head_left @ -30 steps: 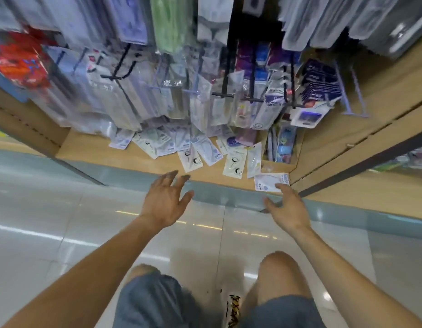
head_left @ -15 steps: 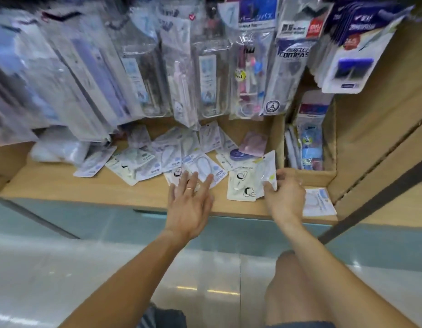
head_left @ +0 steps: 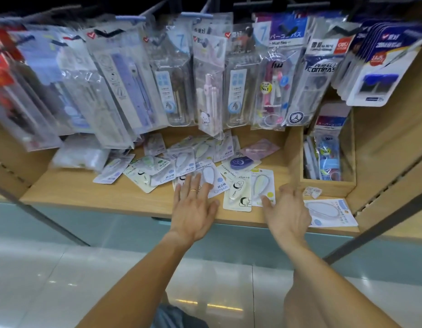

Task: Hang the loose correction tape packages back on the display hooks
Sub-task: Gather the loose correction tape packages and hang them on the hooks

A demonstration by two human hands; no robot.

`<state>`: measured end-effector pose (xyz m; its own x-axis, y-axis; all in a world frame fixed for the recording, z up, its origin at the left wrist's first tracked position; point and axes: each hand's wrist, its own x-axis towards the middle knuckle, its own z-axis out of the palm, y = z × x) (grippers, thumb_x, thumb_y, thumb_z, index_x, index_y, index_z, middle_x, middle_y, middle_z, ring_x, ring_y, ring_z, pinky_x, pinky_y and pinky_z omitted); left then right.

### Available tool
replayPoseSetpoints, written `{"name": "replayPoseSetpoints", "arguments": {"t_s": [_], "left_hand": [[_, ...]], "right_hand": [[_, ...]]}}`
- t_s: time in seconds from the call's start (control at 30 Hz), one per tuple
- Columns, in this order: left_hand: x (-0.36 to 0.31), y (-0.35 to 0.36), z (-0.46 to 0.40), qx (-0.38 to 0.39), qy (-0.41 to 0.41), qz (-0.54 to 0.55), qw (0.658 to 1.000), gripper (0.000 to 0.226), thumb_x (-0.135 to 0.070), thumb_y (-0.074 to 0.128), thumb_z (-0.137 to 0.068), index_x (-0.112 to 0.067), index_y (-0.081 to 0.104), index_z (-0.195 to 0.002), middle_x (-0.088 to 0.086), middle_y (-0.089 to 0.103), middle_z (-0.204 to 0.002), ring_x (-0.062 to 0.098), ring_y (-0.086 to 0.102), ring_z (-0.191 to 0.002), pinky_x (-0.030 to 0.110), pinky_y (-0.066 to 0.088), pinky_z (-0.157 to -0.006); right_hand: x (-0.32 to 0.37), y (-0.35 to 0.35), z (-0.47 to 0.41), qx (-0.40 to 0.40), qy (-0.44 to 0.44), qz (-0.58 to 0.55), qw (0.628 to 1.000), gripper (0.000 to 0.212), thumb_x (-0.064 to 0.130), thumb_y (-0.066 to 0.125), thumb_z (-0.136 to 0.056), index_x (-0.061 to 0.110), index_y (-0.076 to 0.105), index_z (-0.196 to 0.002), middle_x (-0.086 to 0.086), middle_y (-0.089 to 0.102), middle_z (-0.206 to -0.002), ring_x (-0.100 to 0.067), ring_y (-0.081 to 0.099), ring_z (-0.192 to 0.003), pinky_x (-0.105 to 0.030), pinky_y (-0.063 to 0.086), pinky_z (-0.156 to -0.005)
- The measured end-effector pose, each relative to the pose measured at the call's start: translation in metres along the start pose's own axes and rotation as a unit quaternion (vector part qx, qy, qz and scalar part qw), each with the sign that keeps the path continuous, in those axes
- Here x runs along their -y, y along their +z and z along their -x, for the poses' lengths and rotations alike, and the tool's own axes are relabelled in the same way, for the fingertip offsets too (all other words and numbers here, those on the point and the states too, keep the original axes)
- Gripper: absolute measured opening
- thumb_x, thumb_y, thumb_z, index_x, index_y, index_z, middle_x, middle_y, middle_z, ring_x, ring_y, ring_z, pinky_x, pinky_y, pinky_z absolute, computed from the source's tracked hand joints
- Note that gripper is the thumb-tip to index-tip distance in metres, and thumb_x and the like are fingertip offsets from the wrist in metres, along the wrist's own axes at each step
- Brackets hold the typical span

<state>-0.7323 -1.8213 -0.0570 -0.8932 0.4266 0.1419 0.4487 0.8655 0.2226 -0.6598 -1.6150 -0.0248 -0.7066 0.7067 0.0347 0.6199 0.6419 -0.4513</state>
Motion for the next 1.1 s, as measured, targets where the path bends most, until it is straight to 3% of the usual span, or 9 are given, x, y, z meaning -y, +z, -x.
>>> {"name": "replayPoseSetpoints", "arguments": {"t_s": [0.07, 0.17, 0.3, 0.53, 0.67, 0.8, 0.9, 1.03, 1.1], "left_hand": [[0.001, 0.004, 0.003, -0.026, 0.002, -0.020, 0.999, 0.061, -0.057, 0.026, -0.106, -0.030, 0.033, -0.160, 0.008, 0.015, -0.175, 0.032, 0.003, -0.163, 0.054, 0.006, -0.131], [0.007, 0.010, 0.008, 0.006, -0.010, -0.023, 1.000, 0.068, -0.062, 0.011, -0.105, -0.037, 0.004, -0.167, 0.004, 0.000, -0.176, 0.027, -0.012, -0.162, 0.052, 0.003, -0.131], [0.012, 0.009, 0.014, 0.016, -0.005, -0.015, 1.000, 0.062, -0.061, 0.008, -0.108, -0.041, -0.003, -0.166, 0.003, 0.004, -0.176, 0.022, -0.018, -0.161, 0.046, -0.001, -0.130], [0.021, 0.008, 0.023, 0.021, 0.027, 0.017, 0.999, 0.057, -0.059, 0.012, -0.109, -0.051, 0.001, -0.164, 0.002, 0.001, -0.176, 0.019, -0.022, -0.160, 0.046, -0.003, -0.131], [0.023, 0.004, 0.025, 0.001, 0.052, 0.041, 0.998, 0.057, -0.054, 0.019, -0.111, -0.048, 0.001, -0.164, -0.001, -0.008, -0.176, 0.021, -0.025, -0.159, 0.047, -0.004, -0.131], [0.042, -0.002, 0.020, -0.109, 0.032, 0.017, 0.993, 0.057, -0.044, 0.025, -0.111, -0.030, 0.023, -0.166, 0.008, 0.019, -0.174, 0.032, 0.006, -0.162, 0.053, 0.016, -0.130], [0.070, -0.019, 0.005, -0.164, -0.008, -0.025, 0.986, 0.054, -0.034, 0.037, -0.110, -0.021, 0.035, -0.162, 0.015, 0.032, -0.169, 0.039, 0.021, -0.158, 0.057, 0.028, -0.124], [0.110, -0.044, -0.017, -0.067, -0.074, -0.065, 0.993, 0.067, -0.019, 0.042, -0.103, -0.031, 0.023, -0.166, 0.012, 0.021, -0.173, 0.040, 0.011, -0.160, 0.055, 0.019, -0.128], [0.122, -0.051, -0.023, -0.025, -0.095, -0.059, 0.993, 0.061, -0.017, 0.043, -0.103, -0.030, 0.031, -0.162, 0.014, 0.027, -0.171, 0.041, 0.027, -0.155, 0.051, 0.028, -0.125]], "right_hand": [[0.001, 0.003, 0.004, -0.045, -0.086, 0.012, 0.995, 0.041, 0.033, 0.068, -0.094, 0.010, 0.057, -0.125, -0.017, 0.056, -0.121, -0.043, 0.060, -0.107, -0.043, 0.047, -0.072], [0.007, 0.018, 0.010, -0.028, -0.272, 0.025, 0.962, 0.048, 0.039, 0.058, -0.098, 0.016, 0.057, -0.141, -0.015, 0.056, -0.138, -0.040, 0.052, -0.123, -0.047, 0.048, -0.097], [0.010, 0.036, 0.012, 0.089, -0.305, 0.090, 0.944, 0.065, 0.060, 0.021, -0.101, 0.033, 0.031, -0.160, -0.004, 0.025, -0.169, -0.032, 0.015, -0.157, -0.049, 0.023, -0.124], [-0.009, 0.032, -0.001, 0.076, -0.277, 0.109, 0.952, 0.063, 0.057, 0.021, -0.101, 0.034, 0.029, -0.160, -0.005, 0.024, -0.170, -0.026, 0.006, -0.159, -0.050, 0.018, -0.126], [0.005, 0.028, 0.006, 0.013, -0.280, 0.104, 0.954, 0.057, 0.042, 0.042, -0.102, 0.015, 0.045, -0.152, -0.015, 0.028, -0.167, -0.040, 0.014, -0.156, -0.053, 0.020, -0.125], [0.049, 0.040, 0.025, 0.036, -0.411, 0.045, 0.910, 0.058, 0.042, 0.041, -0.102, 0.019, 0.042, -0.155, -0.011, 0.028, -0.167, -0.037, 0.019, -0.156, -0.053, 0.032, -0.121], [0.083, 0.052, 0.031, 0.102, -0.471, 0.083, 0.873, 0.056, 0.046, 0.035, -0.107, 0.034, 0.025, -0.161, -0.006, 0.013, -0.172, -0.036, 0.006, -0.159, -0.052, 0.021, -0.126], [0.103, 0.059, 0.032, 0.165, -0.470, 0.152, 0.854, 0.059, 0.053, 0.026, -0.108, 0.040, 0.010, -0.163, -0.002, 0.007, -0.173, -0.032, 0.001, -0.159, -0.048, 0.006, -0.127], [0.100, 0.061, 0.031, 0.163, -0.464, 0.169, 0.854, 0.061, 0.056, 0.026, -0.107, 0.039, 0.009, -0.163, -0.003, 0.017, -0.171, -0.031, 0.004, -0.159, -0.048, 0.006, -0.127]]}}
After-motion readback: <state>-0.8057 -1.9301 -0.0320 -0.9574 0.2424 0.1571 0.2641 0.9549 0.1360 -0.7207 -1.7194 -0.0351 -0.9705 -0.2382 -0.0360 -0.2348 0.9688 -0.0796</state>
